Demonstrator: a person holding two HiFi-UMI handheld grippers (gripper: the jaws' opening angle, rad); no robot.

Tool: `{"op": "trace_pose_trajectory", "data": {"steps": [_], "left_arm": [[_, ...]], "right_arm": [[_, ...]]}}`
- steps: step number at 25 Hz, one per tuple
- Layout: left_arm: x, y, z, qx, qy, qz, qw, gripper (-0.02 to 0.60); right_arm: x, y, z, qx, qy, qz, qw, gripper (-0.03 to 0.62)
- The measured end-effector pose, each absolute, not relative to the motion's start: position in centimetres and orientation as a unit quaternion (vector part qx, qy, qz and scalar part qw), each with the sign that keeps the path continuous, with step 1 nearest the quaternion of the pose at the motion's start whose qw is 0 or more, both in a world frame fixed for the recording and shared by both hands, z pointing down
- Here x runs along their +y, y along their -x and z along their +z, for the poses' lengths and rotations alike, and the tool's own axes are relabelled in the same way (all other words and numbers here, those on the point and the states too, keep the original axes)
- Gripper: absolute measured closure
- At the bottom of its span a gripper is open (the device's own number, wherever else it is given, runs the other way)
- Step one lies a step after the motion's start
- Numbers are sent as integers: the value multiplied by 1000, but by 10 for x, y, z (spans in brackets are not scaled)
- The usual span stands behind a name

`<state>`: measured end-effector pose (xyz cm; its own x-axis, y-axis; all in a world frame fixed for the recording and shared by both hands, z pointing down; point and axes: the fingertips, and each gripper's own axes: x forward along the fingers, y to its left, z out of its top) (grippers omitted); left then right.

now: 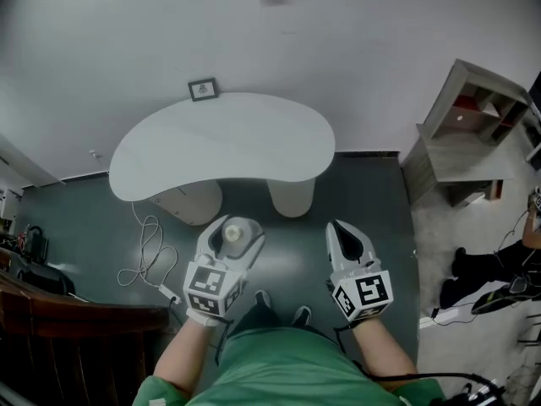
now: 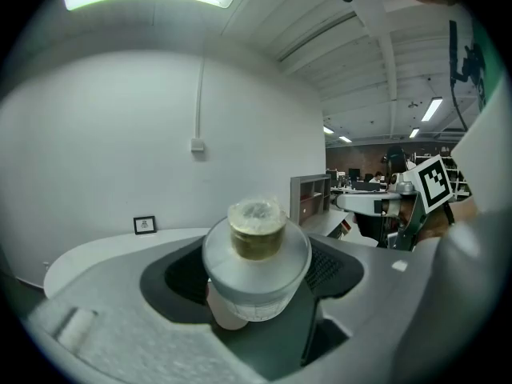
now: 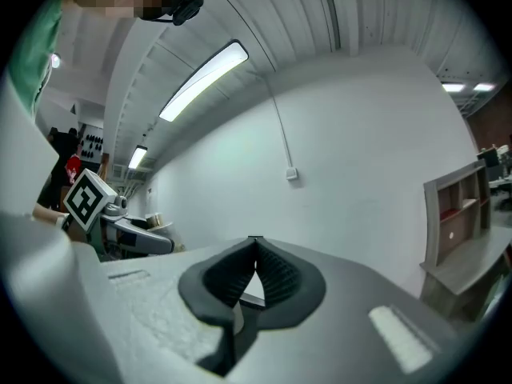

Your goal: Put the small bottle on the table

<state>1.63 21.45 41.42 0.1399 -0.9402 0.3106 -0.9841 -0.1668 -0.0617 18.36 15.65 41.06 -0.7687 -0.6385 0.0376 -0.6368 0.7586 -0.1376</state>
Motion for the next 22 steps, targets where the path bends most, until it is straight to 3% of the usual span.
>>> {"op": "trace_pose_trajectory", "data": {"steps": [22], "left_arm": [[133, 64, 435, -599, -787, 122, 89, 235]], "right_arm": [[95, -118, 416, 915, 398, -63, -36, 591]]}}
